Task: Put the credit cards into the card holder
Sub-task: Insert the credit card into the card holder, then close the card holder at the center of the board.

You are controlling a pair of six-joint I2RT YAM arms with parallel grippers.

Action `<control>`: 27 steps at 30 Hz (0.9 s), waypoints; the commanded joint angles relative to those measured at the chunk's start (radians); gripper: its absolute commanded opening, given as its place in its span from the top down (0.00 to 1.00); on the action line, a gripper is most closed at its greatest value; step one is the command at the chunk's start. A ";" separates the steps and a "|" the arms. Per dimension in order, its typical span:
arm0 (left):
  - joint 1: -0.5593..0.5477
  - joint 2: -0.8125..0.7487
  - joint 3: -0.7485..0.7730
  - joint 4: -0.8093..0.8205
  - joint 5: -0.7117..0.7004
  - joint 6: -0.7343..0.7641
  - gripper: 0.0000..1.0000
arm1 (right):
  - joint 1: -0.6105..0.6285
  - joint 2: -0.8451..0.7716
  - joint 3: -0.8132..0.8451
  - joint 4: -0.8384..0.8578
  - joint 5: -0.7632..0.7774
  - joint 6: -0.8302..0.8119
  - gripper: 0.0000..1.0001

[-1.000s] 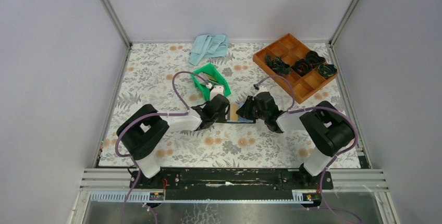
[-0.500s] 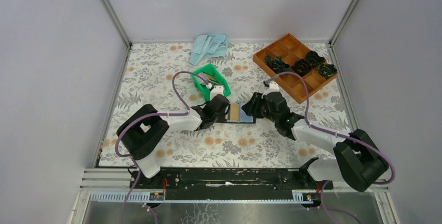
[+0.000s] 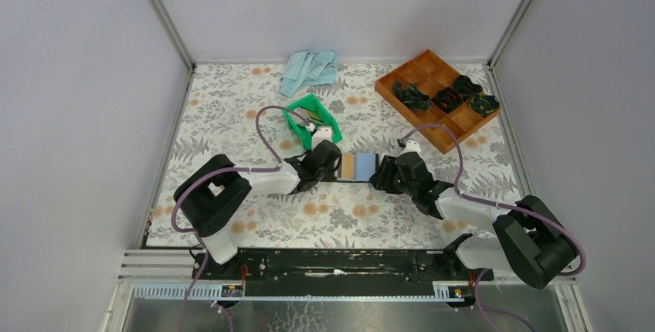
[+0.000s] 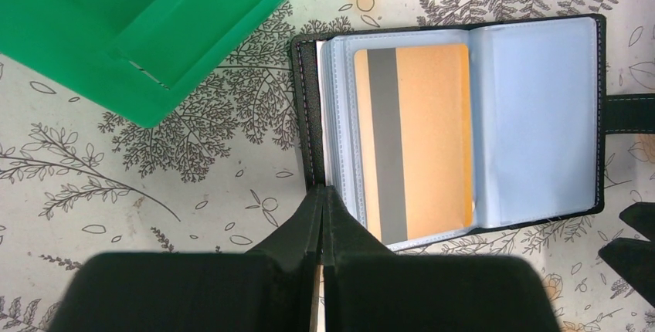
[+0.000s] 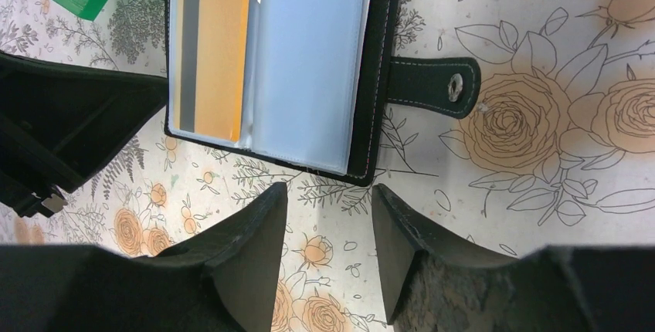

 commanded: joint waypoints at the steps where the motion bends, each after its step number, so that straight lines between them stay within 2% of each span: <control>1: -0.007 0.076 -0.024 -0.055 0.012 0.008 1.00 | -0.012 -0.021 -0.013 0.029 0.029 0.019 0.48; 7: -0.007 0.080 -0.020 -0.058 0.011 0.011 1.00 | -0.036 0.003 -0.035 0.062 0.017 0.030 0.48; 15: -0.008 0.087 -0.025 -0.059 0.009 0.011 1.00 | -0.102 0.067 -0.084 0.199 -0.053 0.069 0.47; 21: -0.007 0.088 -0.023 -0.062 0.005 0.014 1.00 | -0.111 0.157 -0.091 0.290 -0.102 0.113 0.46; 27: -0.007 0.089 -0.018 -0.063 0.003 0.016 1.00 | -0.111 0.169 -0.125 0.364 -0.123 0.154 0.46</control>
